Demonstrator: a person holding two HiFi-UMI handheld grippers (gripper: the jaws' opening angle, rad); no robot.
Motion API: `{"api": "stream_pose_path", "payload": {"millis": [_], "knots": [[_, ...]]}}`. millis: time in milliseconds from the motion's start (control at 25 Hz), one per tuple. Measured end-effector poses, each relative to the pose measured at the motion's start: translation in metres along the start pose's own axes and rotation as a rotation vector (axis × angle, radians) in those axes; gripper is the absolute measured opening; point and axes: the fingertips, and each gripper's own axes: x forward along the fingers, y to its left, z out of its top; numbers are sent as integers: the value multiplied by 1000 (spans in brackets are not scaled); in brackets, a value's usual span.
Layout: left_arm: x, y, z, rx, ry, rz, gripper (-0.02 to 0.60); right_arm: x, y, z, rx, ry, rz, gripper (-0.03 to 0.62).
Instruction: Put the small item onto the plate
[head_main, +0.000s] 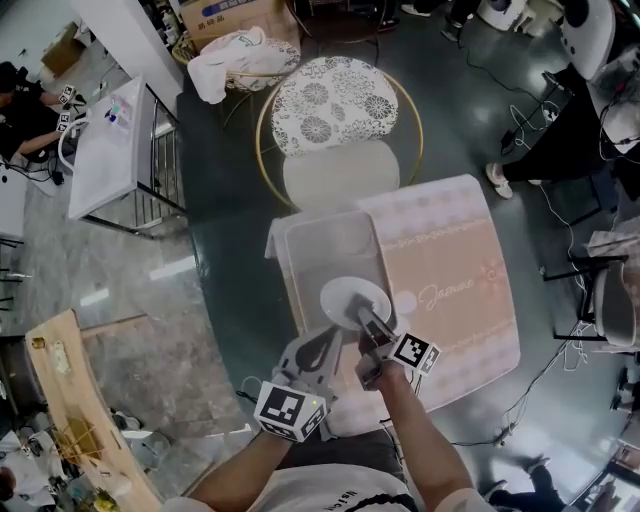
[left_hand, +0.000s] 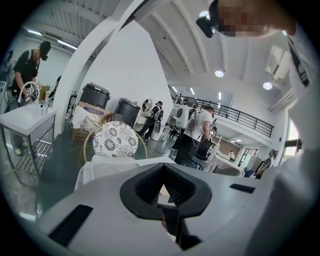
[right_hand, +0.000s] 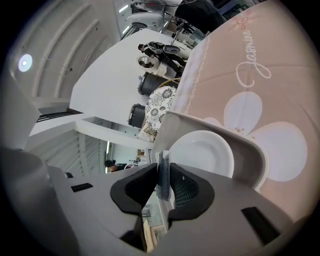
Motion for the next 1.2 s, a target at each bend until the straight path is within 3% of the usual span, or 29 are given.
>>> {"api": "stream_pose_path", "payload": {"millis": [240,560,800,1000,1200], "knots": [[6,6,-2,-13,9,-3,6,8,-6,-1,-86,23,-40,91],[12,13,0,-25,20,-1,5,17,-5,-8,-439,141,-225,132],[14,10,4,-37,27,-5,6,13,-13,-8,-522,207,-323,178],[12,11,5,-49,32,2,6,9,-16,-4,-659,237,-404,199],[8,7,13,-38,38,8,6,-1,4,7,-700,218,-402,199]]}}
